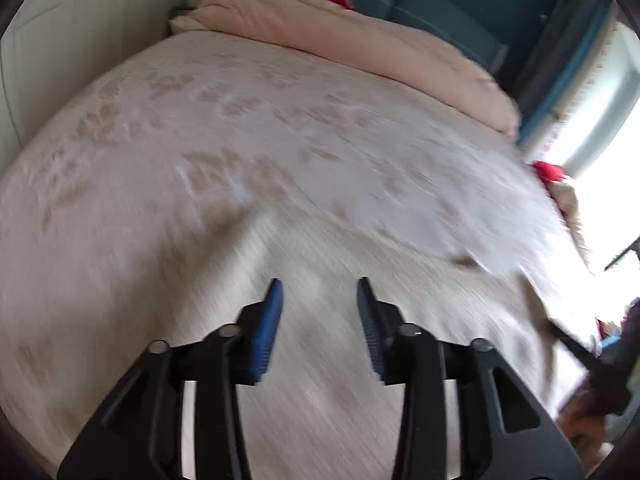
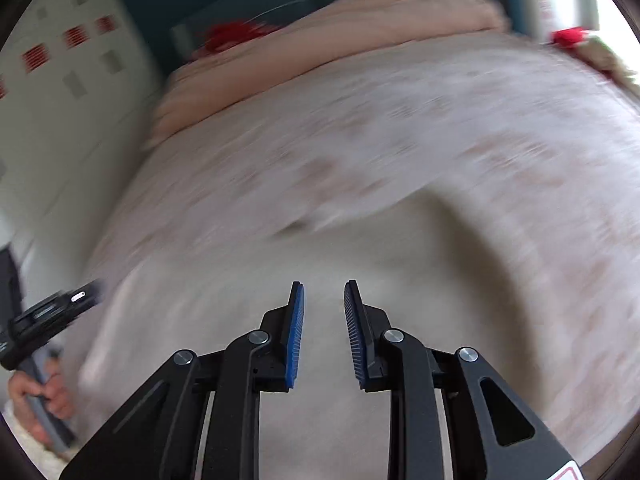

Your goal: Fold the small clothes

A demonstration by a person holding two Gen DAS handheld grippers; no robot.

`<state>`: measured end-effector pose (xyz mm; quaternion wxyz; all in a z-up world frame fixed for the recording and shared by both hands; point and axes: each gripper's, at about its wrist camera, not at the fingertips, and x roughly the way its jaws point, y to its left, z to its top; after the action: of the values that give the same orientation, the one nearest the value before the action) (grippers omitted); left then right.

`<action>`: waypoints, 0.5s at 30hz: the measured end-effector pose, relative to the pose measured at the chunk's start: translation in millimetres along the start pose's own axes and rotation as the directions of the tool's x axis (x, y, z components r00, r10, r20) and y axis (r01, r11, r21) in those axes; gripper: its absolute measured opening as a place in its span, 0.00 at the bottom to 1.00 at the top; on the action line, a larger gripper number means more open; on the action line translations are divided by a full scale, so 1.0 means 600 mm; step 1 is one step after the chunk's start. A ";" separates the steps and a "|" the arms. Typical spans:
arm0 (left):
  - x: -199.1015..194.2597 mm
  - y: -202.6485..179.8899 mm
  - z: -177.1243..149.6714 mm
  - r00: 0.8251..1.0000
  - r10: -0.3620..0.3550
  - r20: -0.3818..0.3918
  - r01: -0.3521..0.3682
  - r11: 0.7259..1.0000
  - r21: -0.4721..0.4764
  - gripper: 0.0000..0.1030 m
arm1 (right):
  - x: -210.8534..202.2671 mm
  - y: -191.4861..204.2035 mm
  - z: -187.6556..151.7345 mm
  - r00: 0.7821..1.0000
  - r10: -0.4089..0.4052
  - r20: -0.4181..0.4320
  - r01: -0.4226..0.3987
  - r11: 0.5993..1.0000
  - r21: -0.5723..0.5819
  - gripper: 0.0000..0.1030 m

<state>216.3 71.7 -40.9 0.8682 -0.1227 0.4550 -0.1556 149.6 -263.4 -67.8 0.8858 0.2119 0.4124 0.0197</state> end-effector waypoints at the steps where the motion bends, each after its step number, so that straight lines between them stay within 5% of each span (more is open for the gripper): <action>1: -0.002 -0.010 -0.024 0.999 -0.025 -0.020 0.025 1.000 -0.001 0.38 | 0.007 0.027 -0.024 0.999 0.039 -0.029 -0.039 0.999 -0.011 0.22; 5: 0.028 -0.035 -0.119 0.989 0.002 -0.147 0.002 1.000 0.028 0.38 | 0.053 0.114 -0.105 0.983 0.101 -0.155 -0.116 0.989 -0.092 0.22; 7: 0.031 -0.026 -0.139 0.992 0.018 -0.121 -0.012 0.999 0.053 0.38 | 0.059 0.115 -0.130 0.988 0.038 -0.150 -0.062 0.985 -0.159 0.12; 11: -0.010 -0.003 -0.122 0.995 0.023 -0.093 -0.022 1.000 0.017 0.38 | 0.005 0.031 -0.120 0.993 0.024 -0.113 -0.027 0.999 -0.021 0.12; 15: -0.059 0.058 -0.123 0.997 0.063 -0.043 -0.066 0.995 -0.080 0.46 | -0.048 -0.056 -0.130 0.993 -0.095 -0.076 0.099 0.994 0.052 0.20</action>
<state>141.7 111.9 -67.5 0.8576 -0.1400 0.4822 -0.1113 68.3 -272.1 -104.4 0.8636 0.2155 0.4550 -0.0270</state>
